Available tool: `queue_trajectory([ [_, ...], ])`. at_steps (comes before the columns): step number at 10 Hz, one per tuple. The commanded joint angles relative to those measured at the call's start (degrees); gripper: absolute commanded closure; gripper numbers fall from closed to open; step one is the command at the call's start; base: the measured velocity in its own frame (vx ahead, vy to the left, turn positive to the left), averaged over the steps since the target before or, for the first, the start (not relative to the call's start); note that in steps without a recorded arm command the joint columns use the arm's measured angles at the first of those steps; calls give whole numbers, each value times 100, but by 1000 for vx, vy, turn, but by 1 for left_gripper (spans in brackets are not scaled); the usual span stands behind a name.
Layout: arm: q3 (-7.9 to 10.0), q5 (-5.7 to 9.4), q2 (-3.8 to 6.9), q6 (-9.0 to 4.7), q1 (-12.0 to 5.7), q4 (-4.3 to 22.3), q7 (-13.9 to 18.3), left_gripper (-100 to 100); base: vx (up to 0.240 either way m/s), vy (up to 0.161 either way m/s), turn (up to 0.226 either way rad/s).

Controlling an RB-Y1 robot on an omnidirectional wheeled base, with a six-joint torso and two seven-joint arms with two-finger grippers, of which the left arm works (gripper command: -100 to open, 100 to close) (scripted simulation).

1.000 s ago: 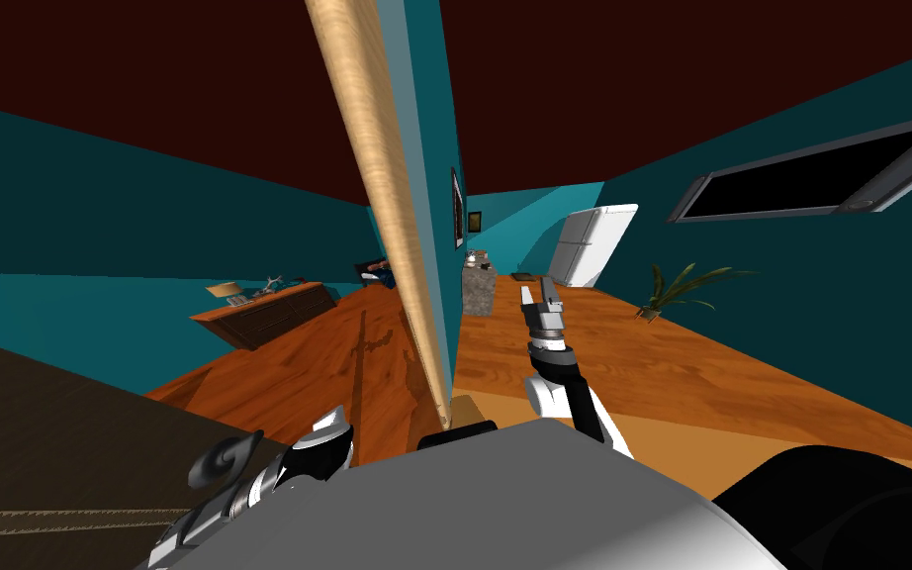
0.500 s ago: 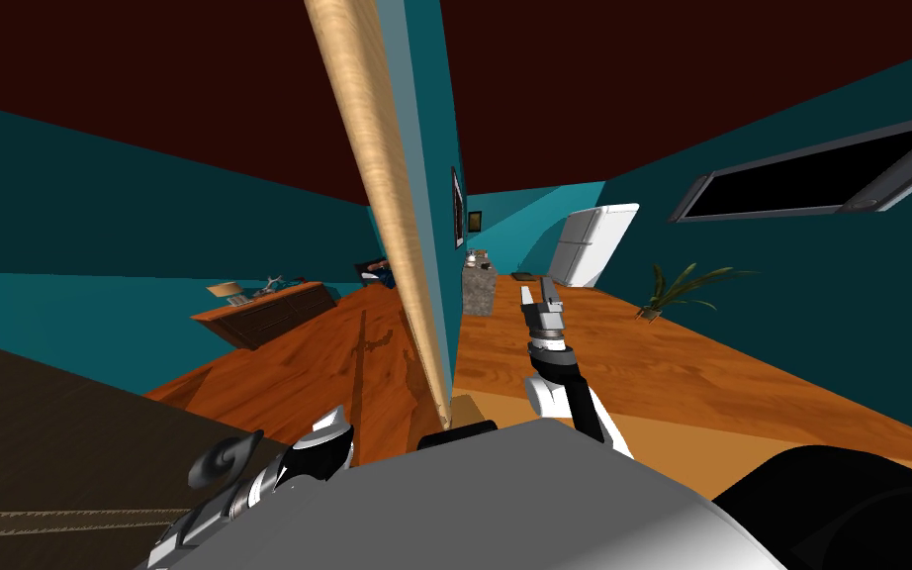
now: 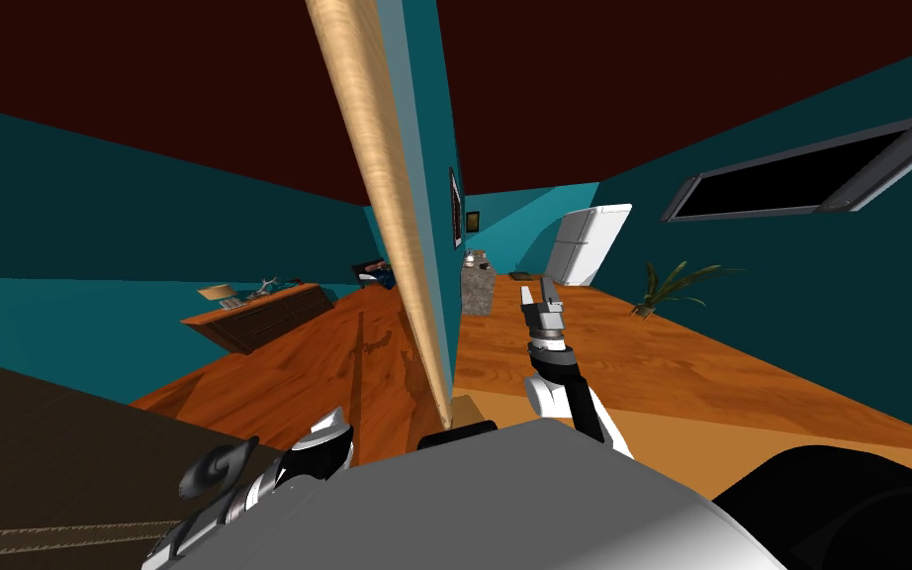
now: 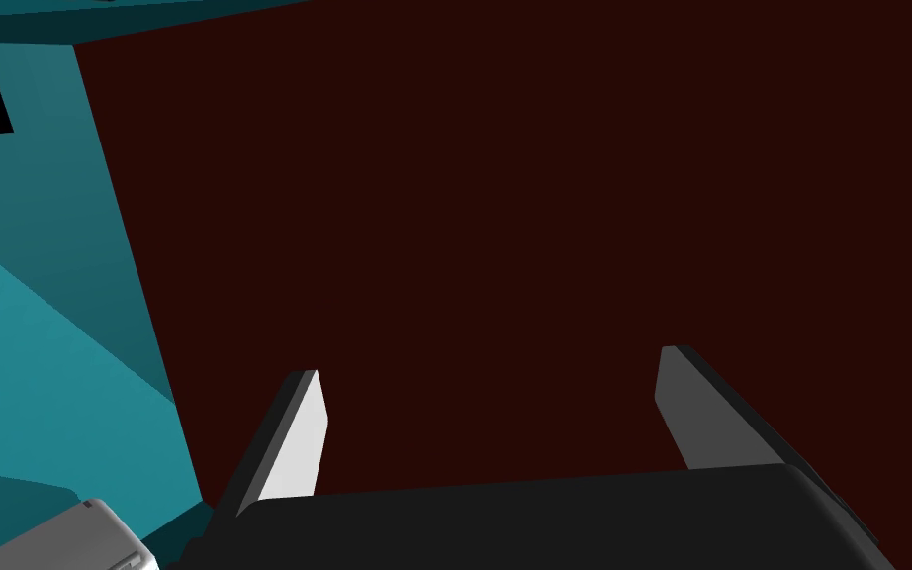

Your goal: Push the door open

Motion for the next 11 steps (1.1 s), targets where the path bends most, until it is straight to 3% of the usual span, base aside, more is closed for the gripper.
queue_trajectory([
  [1, 14, 5, 28, 3, 2, 8, -5, 100, 0, 47, 1],
  [11, 123, 50, 41, -51, 4, -7, -32, 100, -1, 26, -7],
])
